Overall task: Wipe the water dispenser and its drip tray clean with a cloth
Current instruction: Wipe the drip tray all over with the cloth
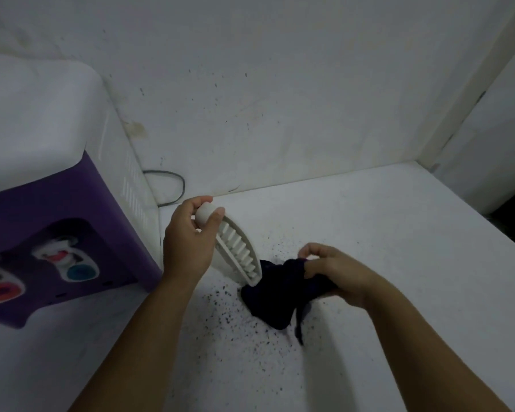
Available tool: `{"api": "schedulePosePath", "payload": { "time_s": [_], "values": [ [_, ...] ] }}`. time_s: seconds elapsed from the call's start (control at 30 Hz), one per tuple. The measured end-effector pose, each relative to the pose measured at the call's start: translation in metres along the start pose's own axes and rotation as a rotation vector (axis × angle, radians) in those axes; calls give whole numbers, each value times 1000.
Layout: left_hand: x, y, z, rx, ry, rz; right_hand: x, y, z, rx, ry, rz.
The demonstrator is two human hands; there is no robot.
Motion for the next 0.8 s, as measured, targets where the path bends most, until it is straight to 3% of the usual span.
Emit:
{"api": "schedulePosePath", "payload": {
  "time_s": [0.07,0.23,0.4,0.53,0.8],
  "values": [
    [5,-1,-2,0,-27,8,20,1,6,54,-55,-119],
    [11,17,2,83,-83,-12,48,-3,6,-74,-209,108],
    [5,27,6,166,-67,-15,76,17,8,-106,-385,-22],
    [4,28,4,184,-82,14,99,27,9,-239,-508,-83],
    [17,31,1,198,-151,-14,67,59,-7,-488,-573,244]
  ]
}}
Point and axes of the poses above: each hand's wrist, its own z-axis away from the middle knuckle, its own y-axis out of the palm, x = y × z, the point moved 10 cm from there along -z, towards the middle knuckle, and after that the axes turned 10 degrees about -y, right-handed, at the moved point
